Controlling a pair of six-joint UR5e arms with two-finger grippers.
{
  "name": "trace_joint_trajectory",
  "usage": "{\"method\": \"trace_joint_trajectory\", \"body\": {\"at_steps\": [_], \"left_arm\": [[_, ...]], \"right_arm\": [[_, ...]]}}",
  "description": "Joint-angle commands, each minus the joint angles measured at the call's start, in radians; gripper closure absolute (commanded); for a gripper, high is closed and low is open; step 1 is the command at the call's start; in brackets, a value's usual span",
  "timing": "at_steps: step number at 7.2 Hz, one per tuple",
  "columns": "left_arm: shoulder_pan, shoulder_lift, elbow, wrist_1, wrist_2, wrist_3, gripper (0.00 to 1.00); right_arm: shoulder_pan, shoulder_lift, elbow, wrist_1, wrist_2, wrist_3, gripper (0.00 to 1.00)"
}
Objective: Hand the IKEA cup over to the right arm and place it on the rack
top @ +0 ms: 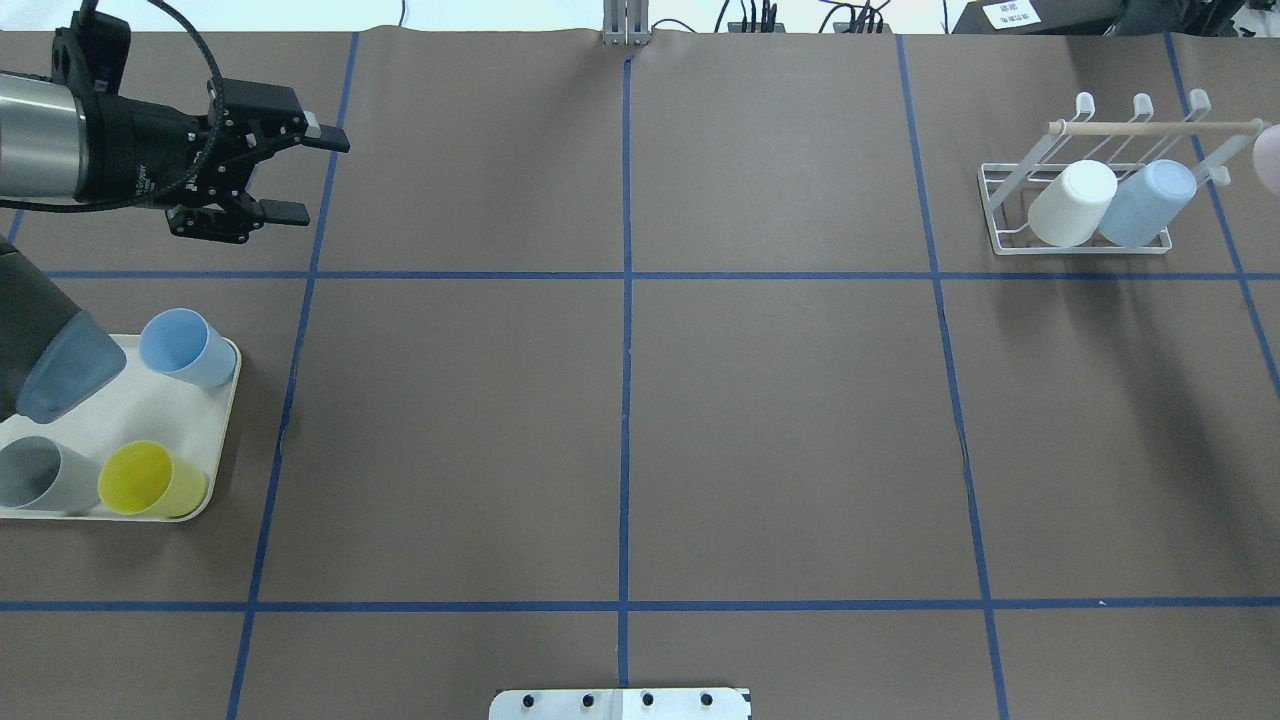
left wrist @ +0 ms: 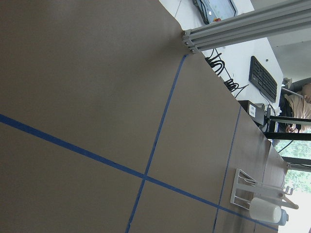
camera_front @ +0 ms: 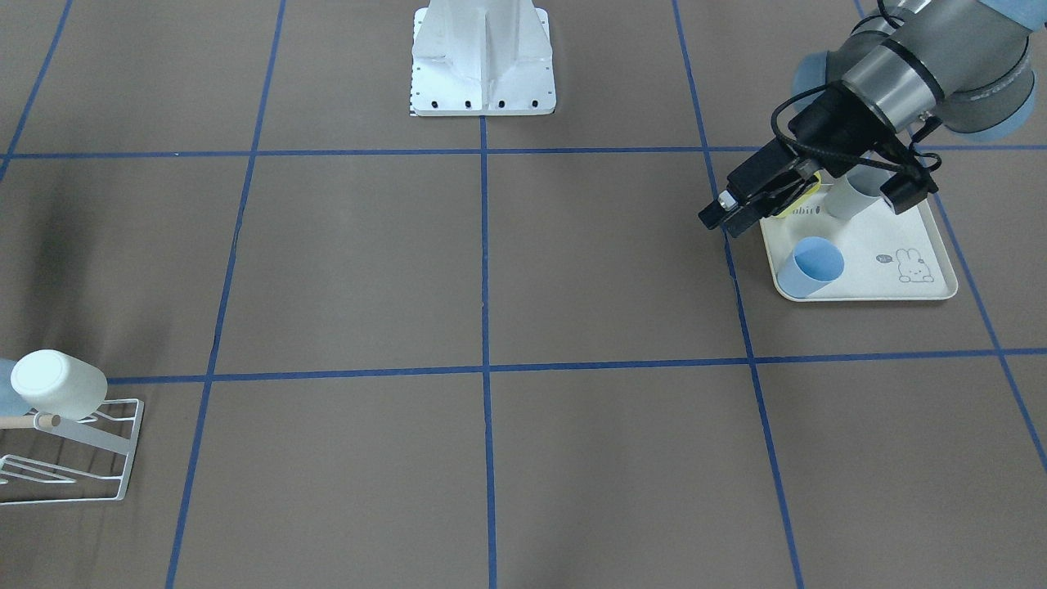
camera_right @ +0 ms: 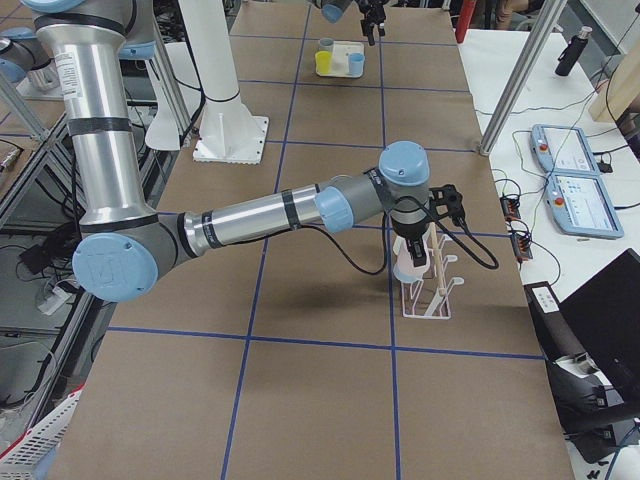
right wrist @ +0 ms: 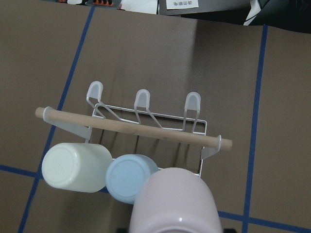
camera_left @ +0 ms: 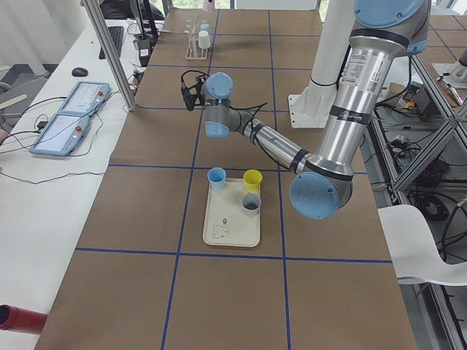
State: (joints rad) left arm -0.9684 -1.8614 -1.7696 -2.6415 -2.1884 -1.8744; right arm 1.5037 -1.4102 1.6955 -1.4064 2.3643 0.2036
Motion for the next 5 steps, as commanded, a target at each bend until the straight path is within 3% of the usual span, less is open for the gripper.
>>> {"method": "trace_joint_trajectory", "body": {"at_steps": [1, 5], "left_arm": [[0.002, -0.001, 0.002, 0.000, 0.004, 0.000, 0.00], [0.001, -0.005, -0.001, 0.000, 0.004, 0.000, 0.00]], "right_arm": [[-0.017, 0.031, -0.060, -0.012, 0.000, -0.007, 0.83], [-0.037, 0.123, -0.209, -0.003, 0.000, -0.006, 0.83]]}}
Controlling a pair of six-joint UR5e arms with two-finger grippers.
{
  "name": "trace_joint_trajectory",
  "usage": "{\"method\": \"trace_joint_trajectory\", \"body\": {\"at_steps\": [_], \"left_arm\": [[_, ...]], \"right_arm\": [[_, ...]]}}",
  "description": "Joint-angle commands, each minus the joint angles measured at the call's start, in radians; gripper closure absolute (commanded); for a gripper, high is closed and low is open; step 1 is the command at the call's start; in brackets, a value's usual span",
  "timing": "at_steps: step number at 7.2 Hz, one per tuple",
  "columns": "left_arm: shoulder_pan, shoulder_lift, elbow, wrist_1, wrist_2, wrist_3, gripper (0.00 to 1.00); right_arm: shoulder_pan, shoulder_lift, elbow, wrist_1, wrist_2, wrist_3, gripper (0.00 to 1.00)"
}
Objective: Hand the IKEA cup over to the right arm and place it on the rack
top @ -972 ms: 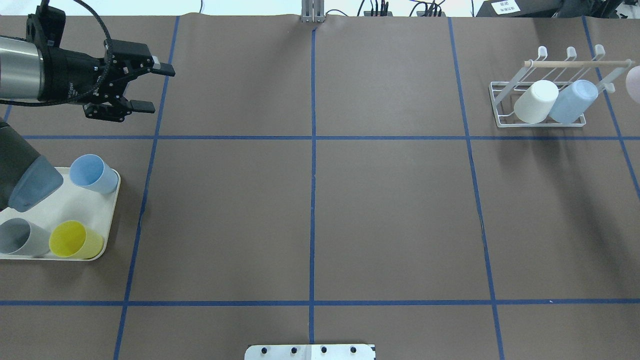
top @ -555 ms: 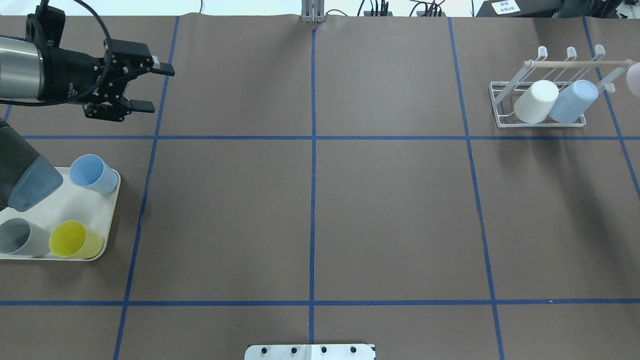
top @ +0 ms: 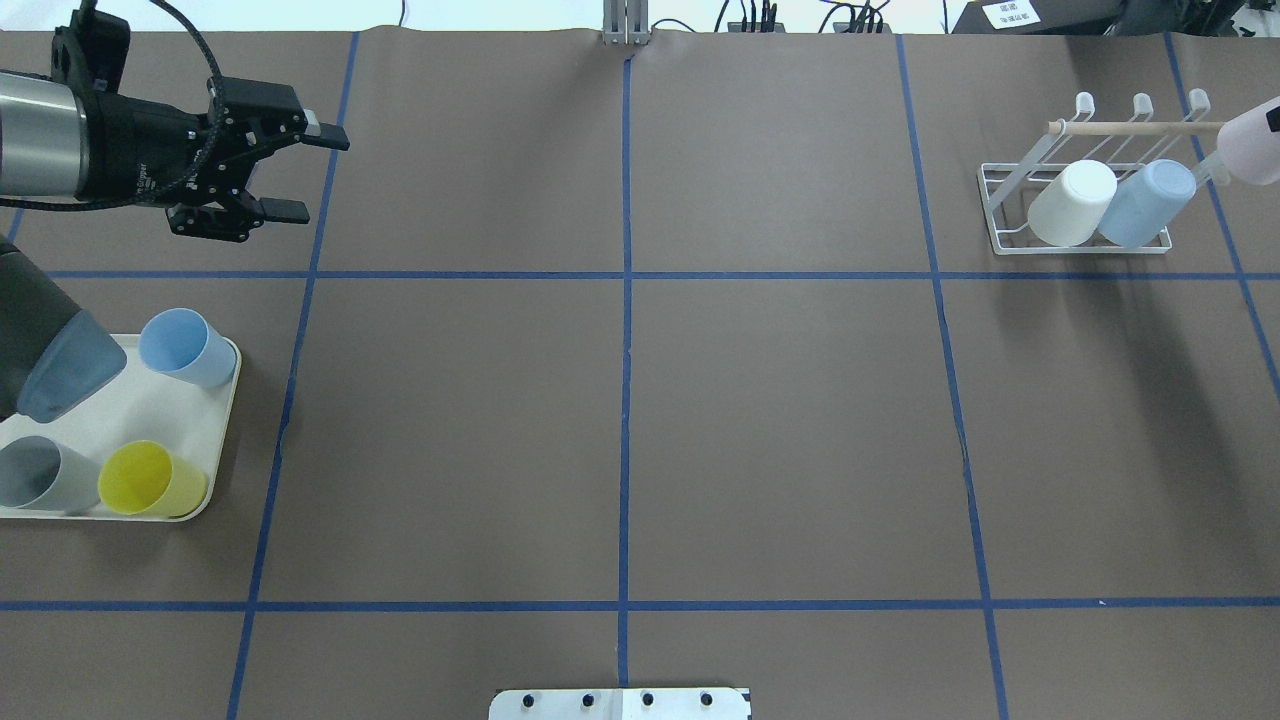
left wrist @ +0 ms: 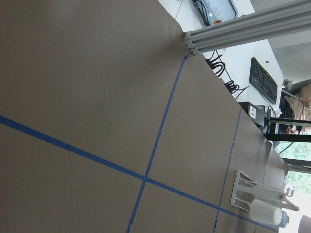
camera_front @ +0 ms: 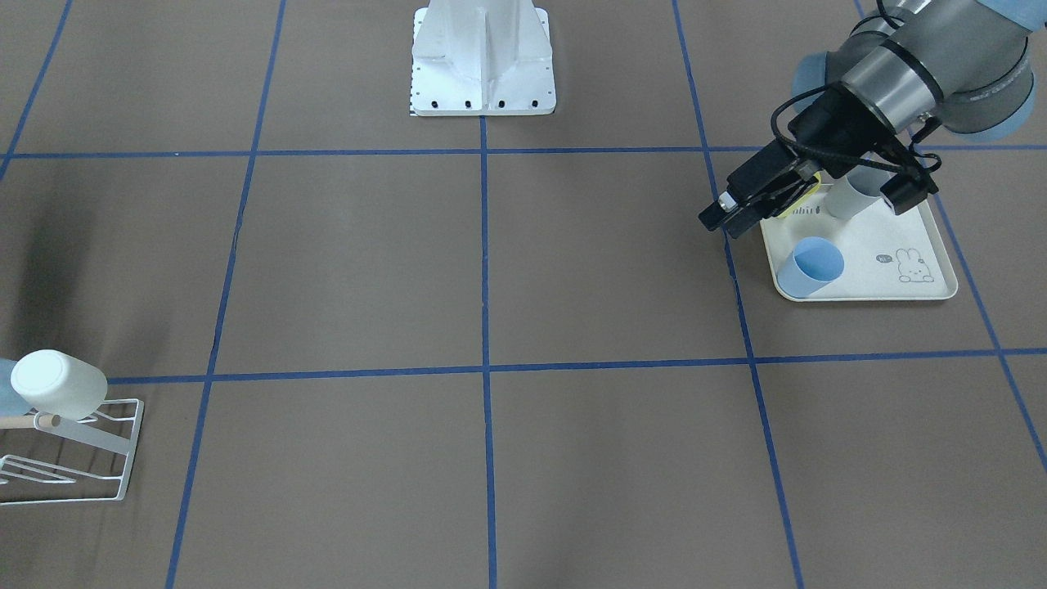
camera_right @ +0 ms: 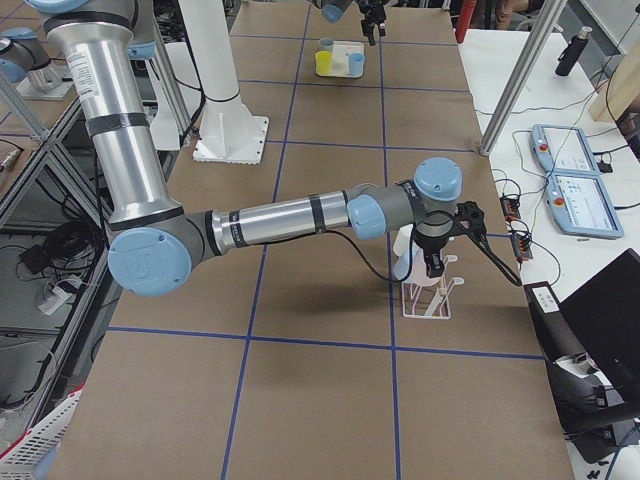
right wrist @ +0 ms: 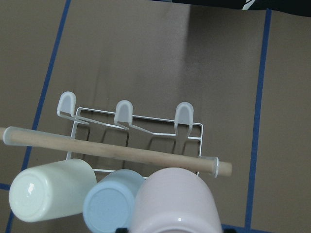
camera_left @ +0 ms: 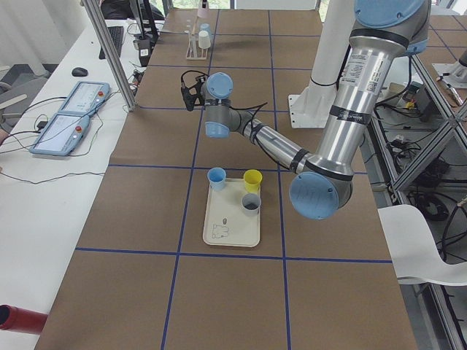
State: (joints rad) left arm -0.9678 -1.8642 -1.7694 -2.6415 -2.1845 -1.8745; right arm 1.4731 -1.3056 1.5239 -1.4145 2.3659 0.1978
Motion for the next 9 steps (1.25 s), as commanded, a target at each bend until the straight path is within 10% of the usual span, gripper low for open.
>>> {"method": "trace_joint_trajectory", "body": {"at_steps": [1, 9], "left_arm": [[0.000, -0.003, -0.001, 0.000, 0.000, 0.000, 0.00], [0.000, -0.003, -0.005, 0.000, 0.002, -0.002, 0.00]], "right_arm": [[-0.010, 0.017, -0.039, 0.005, -0.001, 0.000, 0.83], [-0.010, -0.009, -0.033, 0.009, 0.018, 0.008, 0.82]]}}
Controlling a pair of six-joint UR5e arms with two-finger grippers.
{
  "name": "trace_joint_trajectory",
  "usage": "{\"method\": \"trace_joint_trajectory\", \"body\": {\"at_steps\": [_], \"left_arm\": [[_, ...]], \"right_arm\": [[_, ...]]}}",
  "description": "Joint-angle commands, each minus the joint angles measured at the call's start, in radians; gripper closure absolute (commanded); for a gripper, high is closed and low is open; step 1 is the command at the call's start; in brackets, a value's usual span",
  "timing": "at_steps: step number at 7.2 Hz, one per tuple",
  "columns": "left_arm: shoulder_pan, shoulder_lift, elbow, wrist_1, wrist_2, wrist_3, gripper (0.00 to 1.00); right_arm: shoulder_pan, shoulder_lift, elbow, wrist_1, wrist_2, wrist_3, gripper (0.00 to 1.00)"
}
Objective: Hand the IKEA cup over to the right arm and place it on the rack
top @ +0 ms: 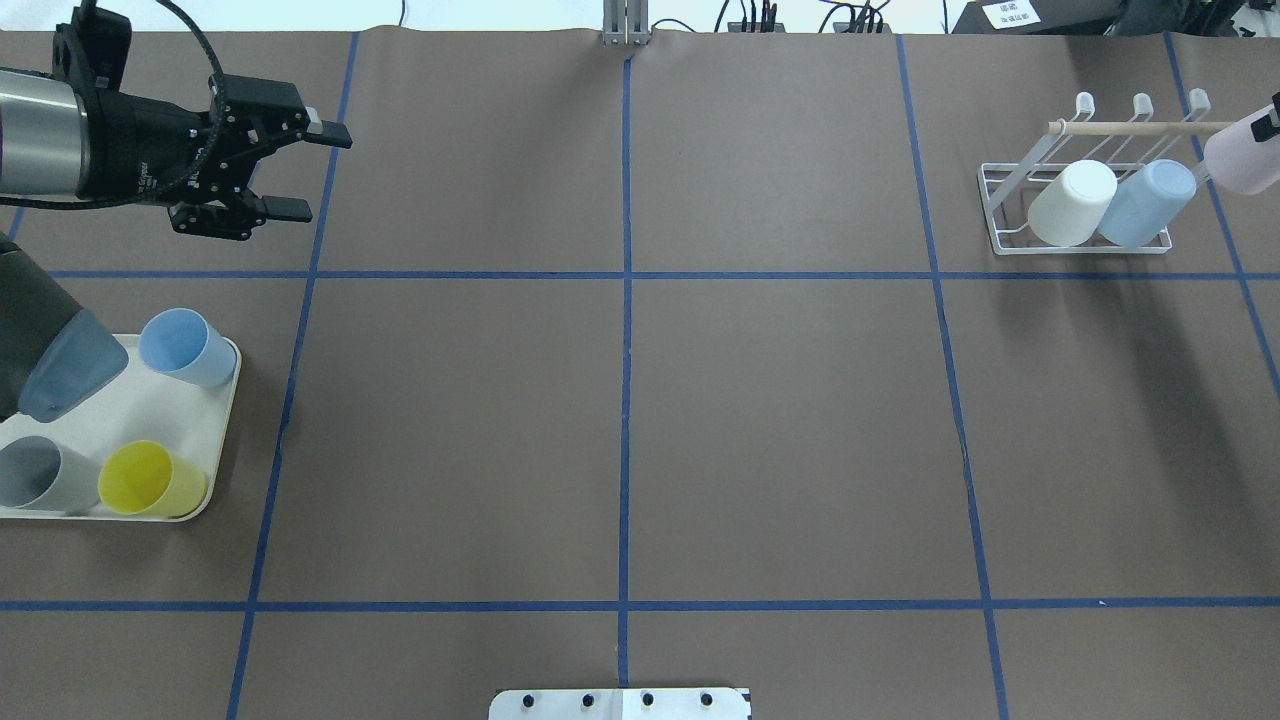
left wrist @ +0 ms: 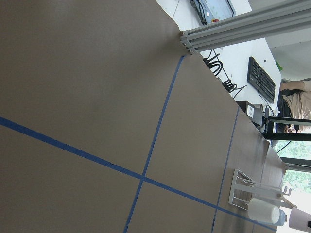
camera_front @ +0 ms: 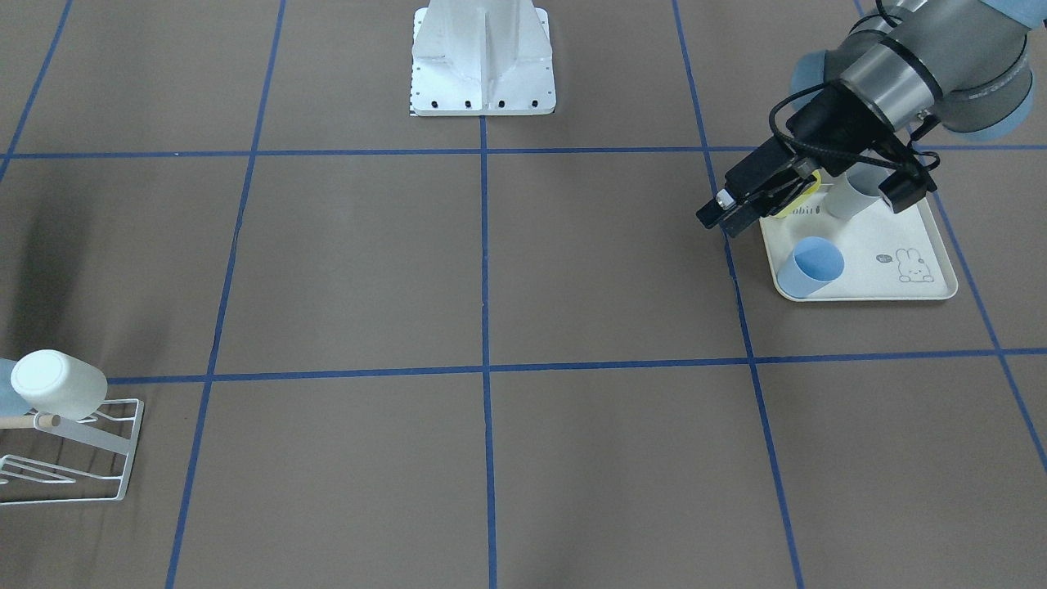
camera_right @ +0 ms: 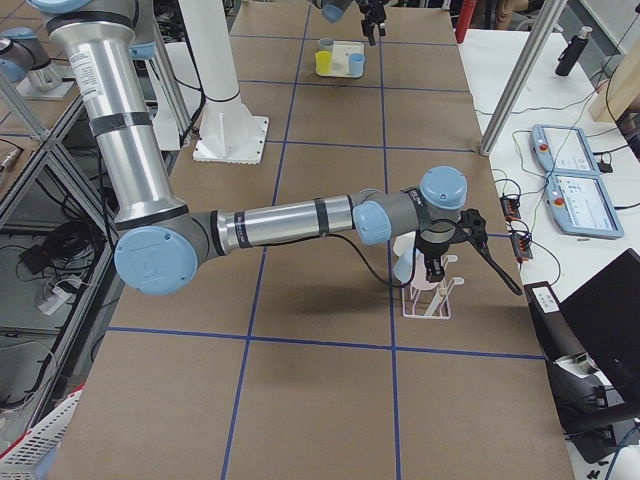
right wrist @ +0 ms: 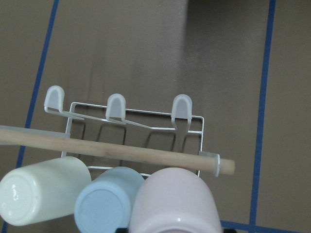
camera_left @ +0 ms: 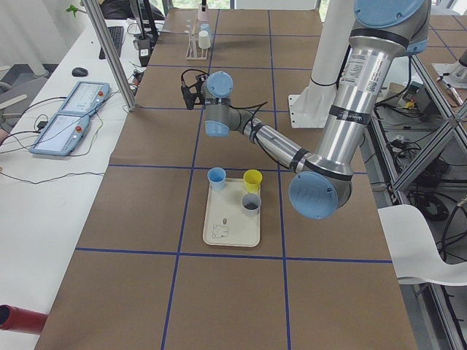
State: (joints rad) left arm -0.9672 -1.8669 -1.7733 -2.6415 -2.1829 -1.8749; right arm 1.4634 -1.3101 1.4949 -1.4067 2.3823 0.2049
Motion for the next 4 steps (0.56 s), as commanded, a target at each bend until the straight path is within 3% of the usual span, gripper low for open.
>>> {"method": "trace_joint_trajectory", "body": {"at_steps": [1, 4], "left_arm": [[-0.001, 0.000, -0.003, 0.000, 0.000, -0.001, 0.00], [-0.001, 0.002, -0.002, 0.000, 0.002, -0.001, 0.00]], "right_arm": [[0.000, -0.006, -0.005, 0.000, 0.000, 0.001, 0.82], [-0.021, -0.012, -0.022, 0.002, -0.012, -0.006, 0.82]]}}
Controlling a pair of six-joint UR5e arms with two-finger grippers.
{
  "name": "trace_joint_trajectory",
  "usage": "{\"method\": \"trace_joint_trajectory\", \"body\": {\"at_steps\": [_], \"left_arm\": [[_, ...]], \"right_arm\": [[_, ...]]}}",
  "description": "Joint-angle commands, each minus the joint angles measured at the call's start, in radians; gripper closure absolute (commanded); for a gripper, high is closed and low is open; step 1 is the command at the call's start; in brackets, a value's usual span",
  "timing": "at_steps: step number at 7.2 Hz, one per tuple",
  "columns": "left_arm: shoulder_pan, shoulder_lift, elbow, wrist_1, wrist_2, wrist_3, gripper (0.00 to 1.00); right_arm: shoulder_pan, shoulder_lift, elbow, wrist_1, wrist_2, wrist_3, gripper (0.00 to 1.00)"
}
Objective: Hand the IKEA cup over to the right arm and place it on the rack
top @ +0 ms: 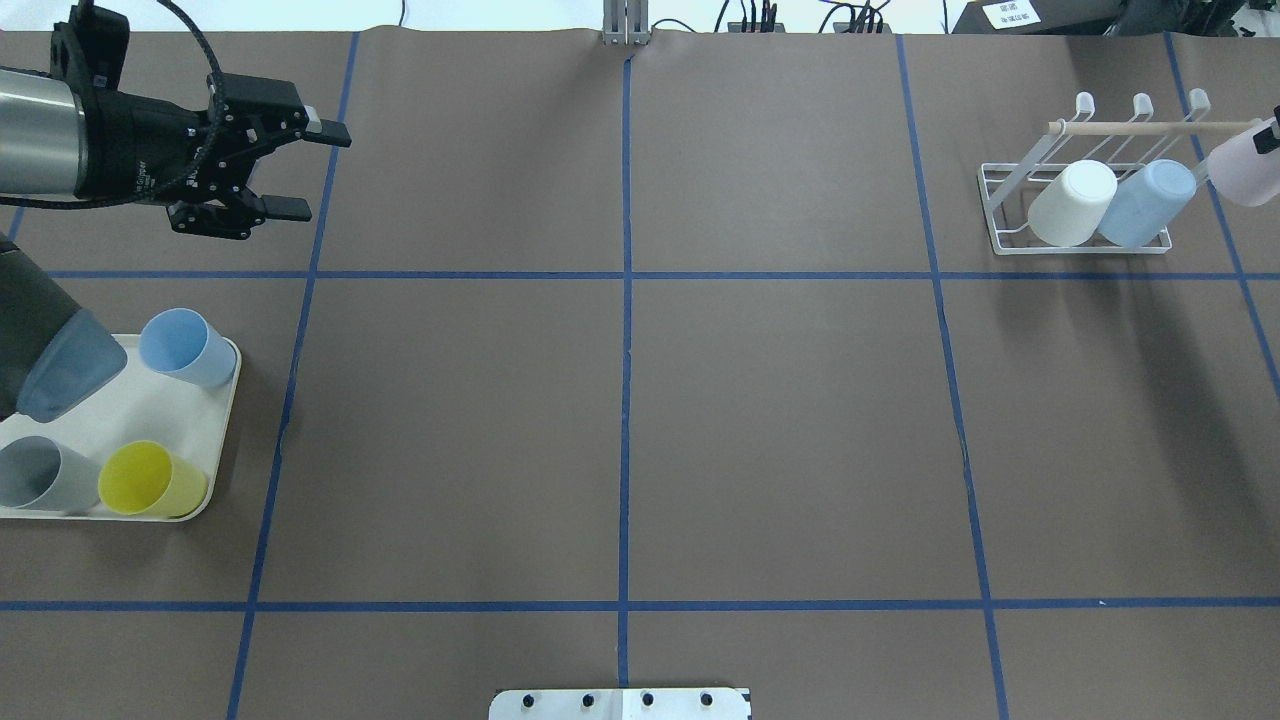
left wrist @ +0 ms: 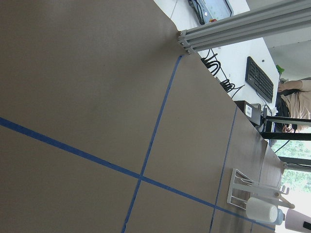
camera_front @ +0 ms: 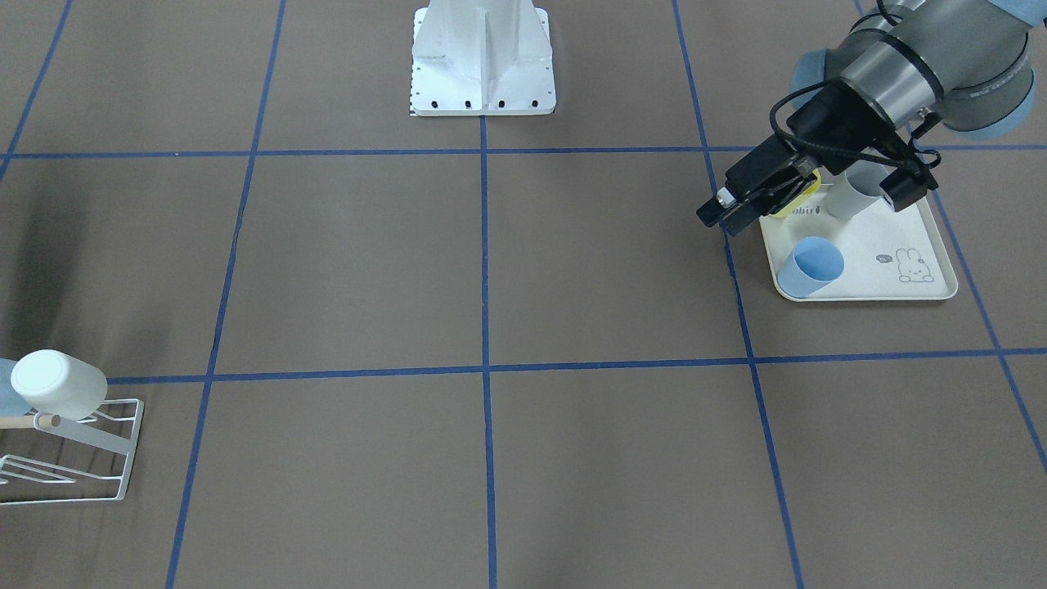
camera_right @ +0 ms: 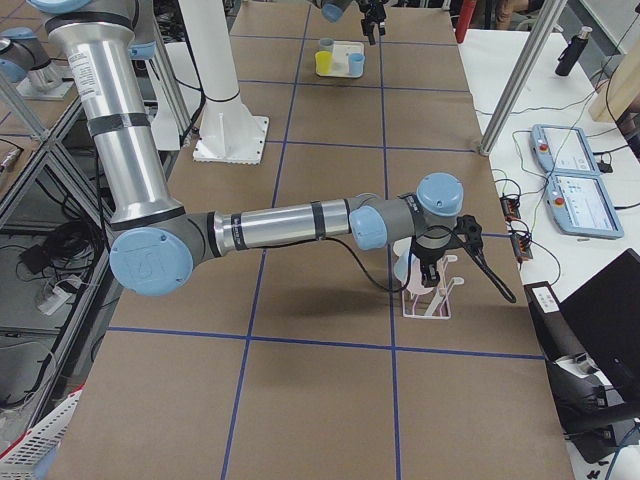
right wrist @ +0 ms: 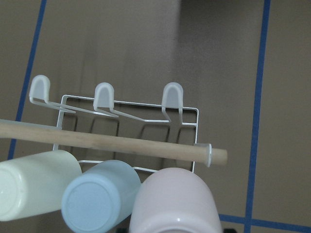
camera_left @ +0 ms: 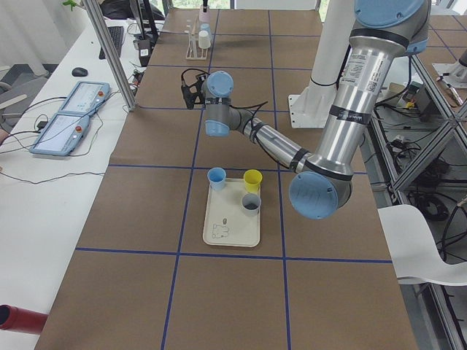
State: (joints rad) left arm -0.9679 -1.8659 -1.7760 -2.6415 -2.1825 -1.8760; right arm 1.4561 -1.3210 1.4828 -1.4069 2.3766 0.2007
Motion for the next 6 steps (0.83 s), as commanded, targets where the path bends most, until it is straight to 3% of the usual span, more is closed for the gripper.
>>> {"method": "trace_joint_trajectory", "body": {"at_steps": [1, 6], "left_arm": [[0.000, 0.001, 0.003, 0.000, 0.001, 0.000, 0.00], [0.000, -0.001, 0.007, 0.000, 0.001, 0.000, 0.00]], "right_arm": [[-0.023, 0.000, -0.015, 0.000, -0.008, -0.003, 0.82], [-0.051, 0.005, -0.052, 0.002, -0.011, -0.003, 0.80]]}}
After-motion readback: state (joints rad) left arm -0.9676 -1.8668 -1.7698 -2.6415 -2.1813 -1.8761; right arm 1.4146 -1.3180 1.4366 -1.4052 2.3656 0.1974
